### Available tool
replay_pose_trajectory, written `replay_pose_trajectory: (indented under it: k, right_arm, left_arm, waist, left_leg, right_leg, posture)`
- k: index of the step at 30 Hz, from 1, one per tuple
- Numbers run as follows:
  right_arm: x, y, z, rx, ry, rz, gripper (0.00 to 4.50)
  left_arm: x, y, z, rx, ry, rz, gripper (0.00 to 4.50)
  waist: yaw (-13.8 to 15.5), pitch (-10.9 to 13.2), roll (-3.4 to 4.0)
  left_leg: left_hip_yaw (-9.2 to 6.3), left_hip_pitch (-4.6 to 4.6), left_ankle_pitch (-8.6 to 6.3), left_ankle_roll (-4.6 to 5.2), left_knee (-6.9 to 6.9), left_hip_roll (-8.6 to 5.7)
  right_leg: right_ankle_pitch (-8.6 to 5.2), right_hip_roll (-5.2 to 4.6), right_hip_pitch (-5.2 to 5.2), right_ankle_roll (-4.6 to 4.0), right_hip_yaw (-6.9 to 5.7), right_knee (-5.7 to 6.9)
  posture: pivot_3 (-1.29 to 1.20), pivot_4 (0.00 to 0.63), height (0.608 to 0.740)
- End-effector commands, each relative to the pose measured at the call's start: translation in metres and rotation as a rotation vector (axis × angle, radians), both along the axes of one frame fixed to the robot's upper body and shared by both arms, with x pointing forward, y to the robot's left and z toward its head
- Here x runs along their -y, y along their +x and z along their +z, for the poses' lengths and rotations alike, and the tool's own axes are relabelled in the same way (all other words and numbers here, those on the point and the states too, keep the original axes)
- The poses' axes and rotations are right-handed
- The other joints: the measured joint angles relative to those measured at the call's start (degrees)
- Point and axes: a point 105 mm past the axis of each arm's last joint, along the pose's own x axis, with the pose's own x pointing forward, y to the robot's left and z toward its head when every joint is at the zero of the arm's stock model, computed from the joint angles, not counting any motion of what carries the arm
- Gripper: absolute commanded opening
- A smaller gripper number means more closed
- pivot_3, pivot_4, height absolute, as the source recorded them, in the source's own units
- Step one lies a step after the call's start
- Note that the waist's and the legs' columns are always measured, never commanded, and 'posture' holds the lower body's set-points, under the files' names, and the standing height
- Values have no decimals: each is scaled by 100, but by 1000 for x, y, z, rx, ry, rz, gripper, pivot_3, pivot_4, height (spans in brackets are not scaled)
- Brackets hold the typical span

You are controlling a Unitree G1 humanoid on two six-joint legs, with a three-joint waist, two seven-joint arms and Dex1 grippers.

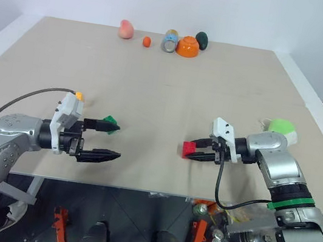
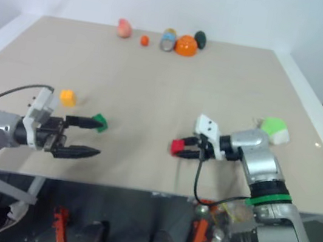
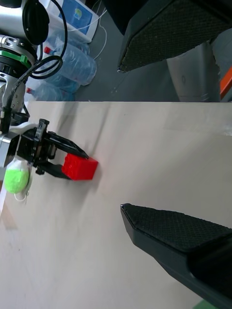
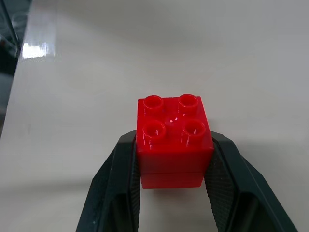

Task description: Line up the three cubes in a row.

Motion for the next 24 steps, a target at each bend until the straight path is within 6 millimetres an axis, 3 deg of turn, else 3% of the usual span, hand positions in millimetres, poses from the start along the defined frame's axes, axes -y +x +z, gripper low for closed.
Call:
replay_pose_trajectory:
  k: [1, 9, 17, 24]
  right_arm:
    - [3, 3, 12, 49, -19, 31, 1241]
    - [7, 7, 16, 51, -10, 32, 1241]
    - [3, 10, 4, 45, 2, 20, 1241]
    - [-18, 21, 23, 60, 117, 16, 1241]
  left_arm:
    - [-6, -1, 7, 39, 1, 23, 4500]
    - [-10, -1, 7, 2, -31, 32, 4500]
    - [-7, -2, 7, -7, -42, 27, 4500]
    - [-4, -2, 9, -12, -64, 23, 4500]
  waist:
    - [-1, 0, 0]
    - [-1, 0, 0]
    - [-6, 0, -1]
    - [-49, 0, -2]
  left_leg:
    - [0, 0, 0, 0, 0, 1]
    - [2, 0, 1, -2, 1, 1]
    - [4, 8, 2, -2, 1, 2]
    - [16, 23, 3, -2, 1, 13]
  right_leg:
    - [1, 1, 0, -2, 0, 0]
    - [3, 0, 1, -4, 0, 0]
    - [6, 1, 5, -7, 1, 0]
    - [20, 5, 7, -20, 1, 3]
  posture:
    - [0, 150, 738]
    - [0, 150, 738]
    - [0, 150, 738]
    - [0, 150, 738]
